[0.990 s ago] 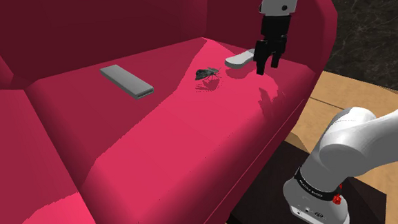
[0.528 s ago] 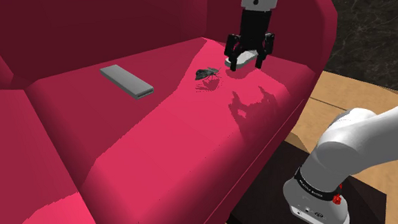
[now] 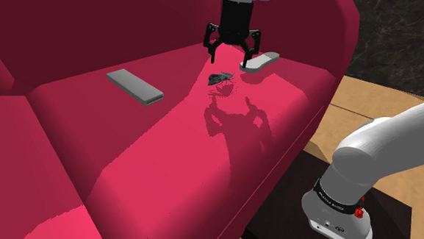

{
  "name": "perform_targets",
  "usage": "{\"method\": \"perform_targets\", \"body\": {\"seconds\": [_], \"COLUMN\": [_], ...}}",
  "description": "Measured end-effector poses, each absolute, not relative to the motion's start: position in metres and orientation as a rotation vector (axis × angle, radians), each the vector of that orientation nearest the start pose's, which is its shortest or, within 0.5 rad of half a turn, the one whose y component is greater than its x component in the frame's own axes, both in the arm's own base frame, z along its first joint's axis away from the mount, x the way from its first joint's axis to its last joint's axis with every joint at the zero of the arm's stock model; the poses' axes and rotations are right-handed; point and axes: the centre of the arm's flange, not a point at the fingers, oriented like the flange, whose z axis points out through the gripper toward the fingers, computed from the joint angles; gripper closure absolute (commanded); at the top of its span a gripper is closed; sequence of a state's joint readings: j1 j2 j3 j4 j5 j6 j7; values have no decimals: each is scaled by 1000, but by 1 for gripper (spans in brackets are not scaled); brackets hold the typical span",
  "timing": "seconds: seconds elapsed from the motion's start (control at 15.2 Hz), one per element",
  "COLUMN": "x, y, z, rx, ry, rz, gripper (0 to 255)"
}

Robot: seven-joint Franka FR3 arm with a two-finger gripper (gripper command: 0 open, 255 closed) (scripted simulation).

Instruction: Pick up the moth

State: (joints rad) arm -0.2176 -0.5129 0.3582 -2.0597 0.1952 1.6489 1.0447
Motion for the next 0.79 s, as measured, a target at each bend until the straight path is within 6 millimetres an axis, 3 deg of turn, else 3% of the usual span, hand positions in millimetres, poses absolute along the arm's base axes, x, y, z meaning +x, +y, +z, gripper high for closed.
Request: {"method": "perform_targets", "body": {"seconds": [0.53,0.59,0.79], "x": [402,402,402], "y": [112,112,112], "z": [592,591,590], "rx": [-2703,-2702,-2701], "ry": [1474,1474,1473], "rz": [-91,-91,-95], "gripper": [0,255,255]}}
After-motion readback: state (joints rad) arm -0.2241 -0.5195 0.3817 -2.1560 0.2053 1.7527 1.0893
